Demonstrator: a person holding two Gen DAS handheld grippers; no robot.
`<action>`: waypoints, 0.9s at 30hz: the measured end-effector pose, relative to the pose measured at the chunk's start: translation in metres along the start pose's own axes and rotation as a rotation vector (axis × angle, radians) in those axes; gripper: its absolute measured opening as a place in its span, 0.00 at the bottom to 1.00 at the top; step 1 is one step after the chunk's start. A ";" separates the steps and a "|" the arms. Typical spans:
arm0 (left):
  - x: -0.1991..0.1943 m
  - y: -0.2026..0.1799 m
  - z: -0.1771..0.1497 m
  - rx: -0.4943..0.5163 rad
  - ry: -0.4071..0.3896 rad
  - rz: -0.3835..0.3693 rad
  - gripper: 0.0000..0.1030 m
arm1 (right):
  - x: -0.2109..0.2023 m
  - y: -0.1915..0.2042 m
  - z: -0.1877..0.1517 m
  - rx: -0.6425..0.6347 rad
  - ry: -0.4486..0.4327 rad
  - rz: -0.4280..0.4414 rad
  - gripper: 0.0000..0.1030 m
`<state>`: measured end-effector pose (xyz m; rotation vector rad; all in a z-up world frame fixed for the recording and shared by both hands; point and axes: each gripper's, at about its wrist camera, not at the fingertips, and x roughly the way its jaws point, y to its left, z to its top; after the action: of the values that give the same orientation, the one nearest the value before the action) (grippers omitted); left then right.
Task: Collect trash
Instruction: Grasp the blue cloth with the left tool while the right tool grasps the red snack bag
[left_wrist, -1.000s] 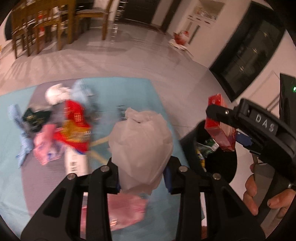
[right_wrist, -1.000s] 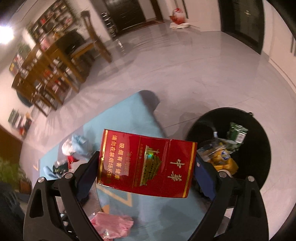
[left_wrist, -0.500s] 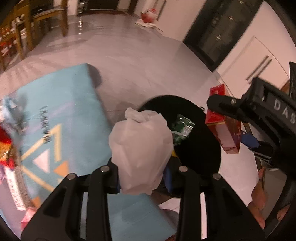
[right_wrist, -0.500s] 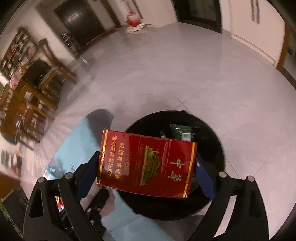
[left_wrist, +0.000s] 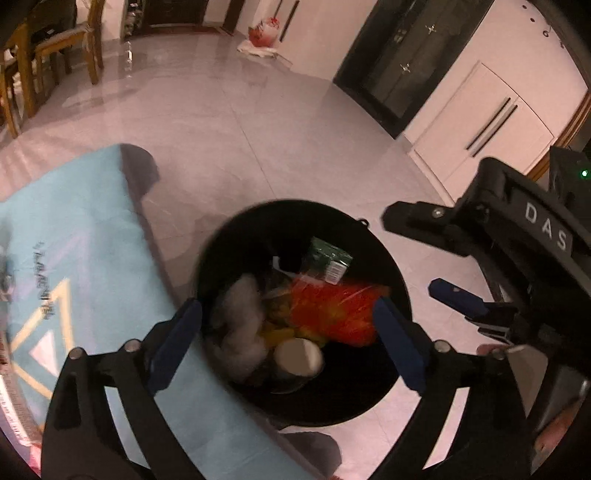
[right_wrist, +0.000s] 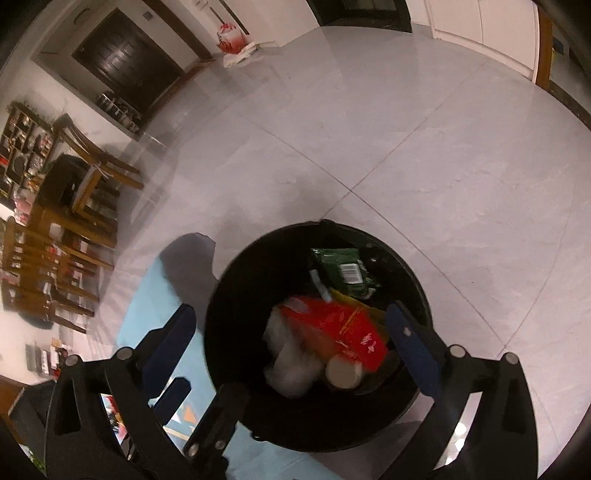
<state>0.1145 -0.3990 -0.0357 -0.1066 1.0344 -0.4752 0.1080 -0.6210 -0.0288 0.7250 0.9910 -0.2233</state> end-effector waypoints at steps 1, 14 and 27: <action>-0.005 0.004 -0.002 -0.001 -0.007 0.016 0.93 | -0.001 0.002 -0.001 0.000 -0.003 0.012 0.97; -0.129 0.167 -0.040 -0.266 -0.129 0.319 0.95 | -0.024 0.114 -0.057 -0.296 -0.109 0.092 0.97; -0.225 0.362 -0.128 -0.602 -0.194 0.469 0.91 | 0.038 0.226 -0.161 -0.518 0.143 0.238 0.74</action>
<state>0.0308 0.0376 -0.0323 -0.4256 0.9444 0.2788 0.1289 -0.3424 -0.0124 0.3790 1.0313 0.2907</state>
